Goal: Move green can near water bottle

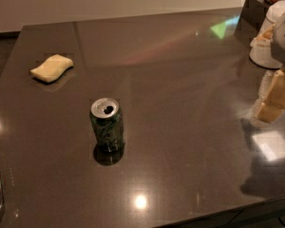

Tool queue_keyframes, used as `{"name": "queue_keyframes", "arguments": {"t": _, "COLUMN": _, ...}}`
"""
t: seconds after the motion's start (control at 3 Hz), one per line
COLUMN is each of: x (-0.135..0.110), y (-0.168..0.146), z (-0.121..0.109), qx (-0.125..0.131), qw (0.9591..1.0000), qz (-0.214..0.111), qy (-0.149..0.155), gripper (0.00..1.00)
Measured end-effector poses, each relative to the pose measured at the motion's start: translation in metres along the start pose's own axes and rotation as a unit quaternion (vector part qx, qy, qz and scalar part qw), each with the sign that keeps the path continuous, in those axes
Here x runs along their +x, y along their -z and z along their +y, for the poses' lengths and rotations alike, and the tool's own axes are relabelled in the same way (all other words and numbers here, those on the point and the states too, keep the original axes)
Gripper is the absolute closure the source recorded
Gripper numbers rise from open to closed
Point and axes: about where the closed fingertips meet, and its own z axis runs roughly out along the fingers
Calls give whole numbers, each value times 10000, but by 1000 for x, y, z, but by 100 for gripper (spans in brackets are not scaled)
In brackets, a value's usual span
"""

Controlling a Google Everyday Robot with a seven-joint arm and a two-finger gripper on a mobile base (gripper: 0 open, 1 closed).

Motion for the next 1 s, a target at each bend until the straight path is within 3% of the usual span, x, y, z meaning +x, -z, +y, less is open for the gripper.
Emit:
{"name": "queue_keyframes", "arguments": {"t": 0.33, "x": -3, "y": 0, "z": 0, "qx": 8, "qw": 10000, "qz": -30, "qy": 15, "gripper": 0}}
{"name": "queue_keyframes", "arguments": {"t": 0.67, "x": -38, "y": -4, "z": 2, "qx": -35, "qw": 9991, "qz": -356, "qy": 247, "gripper": 0}}
{"name": "queue_keyframes", "arguments": {"t": 1.0, "x": -92, "y": -14, "z": 9, "qx": -136, "qw": 9942, "qz": -894, "qy": 581, "gripper": 0}}
